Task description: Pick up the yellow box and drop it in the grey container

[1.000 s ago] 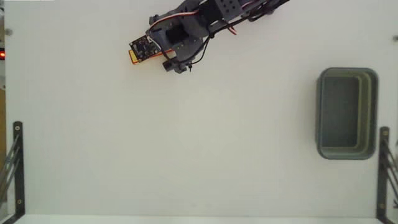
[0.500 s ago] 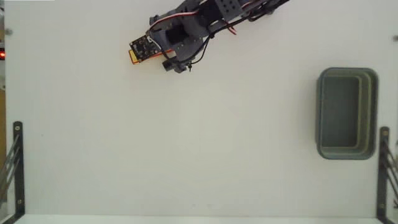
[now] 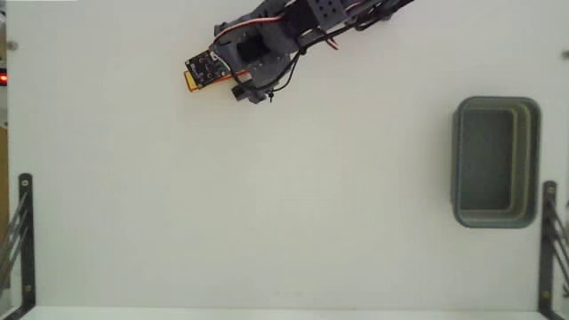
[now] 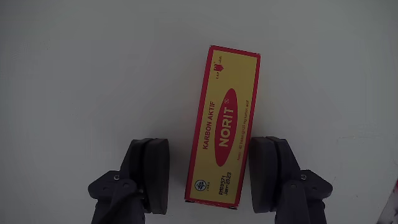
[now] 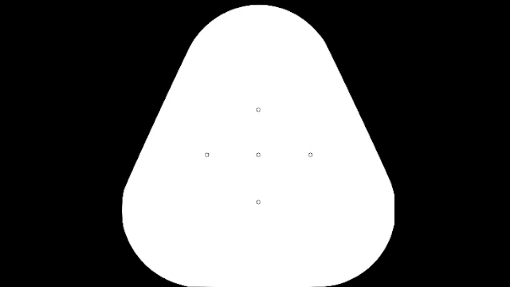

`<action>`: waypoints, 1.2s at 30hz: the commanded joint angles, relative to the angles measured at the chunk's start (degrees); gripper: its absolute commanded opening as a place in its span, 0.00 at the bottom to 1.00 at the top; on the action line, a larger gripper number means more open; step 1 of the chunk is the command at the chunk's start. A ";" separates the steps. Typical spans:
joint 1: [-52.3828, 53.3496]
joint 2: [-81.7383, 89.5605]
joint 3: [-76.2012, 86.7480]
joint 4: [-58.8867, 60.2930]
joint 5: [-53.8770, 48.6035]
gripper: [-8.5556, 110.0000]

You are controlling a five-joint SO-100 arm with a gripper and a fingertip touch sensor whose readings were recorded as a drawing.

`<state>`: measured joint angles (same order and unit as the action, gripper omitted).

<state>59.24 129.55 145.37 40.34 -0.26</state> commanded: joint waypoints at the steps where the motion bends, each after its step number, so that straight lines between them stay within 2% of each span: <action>1: 0.48 1.15 0.21 -0.82 0.26 0.71; 36: 0.48 1.15 0.21 -0.82 0.26 0.64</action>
<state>59.24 129.55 145.37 40.34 -0.18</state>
